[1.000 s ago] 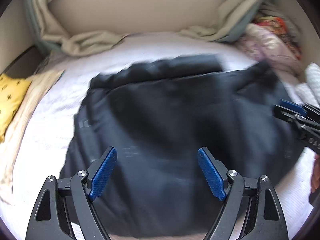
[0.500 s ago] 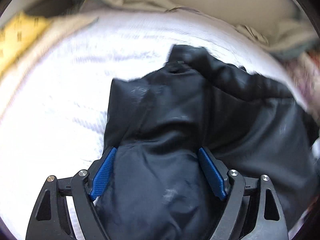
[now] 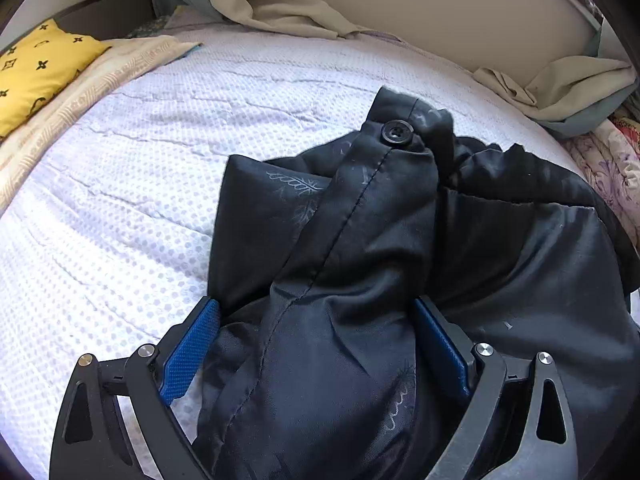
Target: Fold large clothes
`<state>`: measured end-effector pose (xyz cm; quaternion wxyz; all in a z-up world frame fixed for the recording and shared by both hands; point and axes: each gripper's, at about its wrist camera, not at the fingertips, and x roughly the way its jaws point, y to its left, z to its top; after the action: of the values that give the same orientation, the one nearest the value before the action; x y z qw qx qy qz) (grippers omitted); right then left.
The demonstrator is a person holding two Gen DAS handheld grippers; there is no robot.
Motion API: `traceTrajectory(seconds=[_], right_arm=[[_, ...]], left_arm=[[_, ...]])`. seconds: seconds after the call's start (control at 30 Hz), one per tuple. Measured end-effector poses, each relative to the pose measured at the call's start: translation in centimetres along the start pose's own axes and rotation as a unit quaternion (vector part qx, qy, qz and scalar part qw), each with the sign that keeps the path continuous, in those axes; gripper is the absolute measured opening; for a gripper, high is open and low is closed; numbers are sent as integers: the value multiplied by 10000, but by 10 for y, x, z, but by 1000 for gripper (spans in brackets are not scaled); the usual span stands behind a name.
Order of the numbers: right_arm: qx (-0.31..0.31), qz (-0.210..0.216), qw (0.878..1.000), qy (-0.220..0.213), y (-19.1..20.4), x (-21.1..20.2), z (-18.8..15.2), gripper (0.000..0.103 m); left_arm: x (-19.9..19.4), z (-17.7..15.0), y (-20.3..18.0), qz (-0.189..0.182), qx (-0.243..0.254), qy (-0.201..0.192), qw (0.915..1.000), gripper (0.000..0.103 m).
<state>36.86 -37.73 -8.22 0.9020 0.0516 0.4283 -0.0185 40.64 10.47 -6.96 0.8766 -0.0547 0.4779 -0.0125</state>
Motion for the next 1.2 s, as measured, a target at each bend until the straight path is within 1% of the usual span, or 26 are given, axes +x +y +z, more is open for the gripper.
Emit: traceTrajectory(seconds=[0.07,0.13,0.2,0.23,0.27,0.33,0.37,0.4,0.43,0.5,0.53,0.57,0.63,0.7,0.73,0.8,0.9,1.03,1.1,1.2], right_arm=[[109,203,9997,45,-3,-6,4,0],[284,496,9984,38,-9,-21,12,0],[322,613,9976,-69,-10,-38,18,14],[297,605,9974,-236,-8,-53,23,24],[257,556,9975,-358,-5,-63,26,30],[56,296,9967,-751,7,-93,31,33],[-54,273,9957,-889,14,-104,32,34],[-170,348,9942,-1001,23,-116,32,34],[-286,502,9926,-1068,35,-126,29,34],[-563,745,9901,-1045,61,-135,18,34],[-812,865,9884,-953,81,-136,8,34],[-953,894,9874,-891,91,-135,2,34],[-1338,904,9847,-661,117,-126,-16,34],[-1643,764,9821,-505,131,-114,-29,33],[-1771,586,9817,-386,137,-103,-36,33],[-1780,504,9824,-266,136,-91,-42,32],[-1874,392,9813,-195,135,-73,-48,32],[-2004,247,9792,-195,139,-52,-61,32],[-2010,185,9791,-252,139,-49,-65,32],[-1915,231,9809,-249,135,-45,-65,32]], left_arm=[[-9,3,1,70,-19,11,10000,97],[-22,6,1,119,9,-27,9999,95],[-42,10,-2,201,72,-121,9997,92],[-53,13,-2,257,82,-210,9994,92],[-63,14,-3,283,85,-309,9991,92],[-89,14,-10,237,123,-598,9979,92],[-107,10,-20,153,237,-784,9965,92],[-118,6,-28,66,397,-874,9954,92],[-126,2,-37,0,554,-912,9943,92],[-136,-15,-69,-86,1145,-886,9894,92],[-137,-29,-88,-50,1553,-793,9847,92],[-134,-40,-100,-11,1804,-712,9810,92],[-122,-56,-116,128,2094,-595,9759,92],[-104,-69,-121,276,2228,-380,9737,92],[-94,-74,-120,328,2224,-254,9741,93],[-78,-74,-111,227,2011,-70,9793,93],[-69,-68,-102,180,1796,-21,9836,97],[-58,-71,-101,247,1824,-6,9829,99],[-54,-73,-102,294,1861,-28,9821,99],[-49,-72,-102,283,1856,-18,9822,101]])
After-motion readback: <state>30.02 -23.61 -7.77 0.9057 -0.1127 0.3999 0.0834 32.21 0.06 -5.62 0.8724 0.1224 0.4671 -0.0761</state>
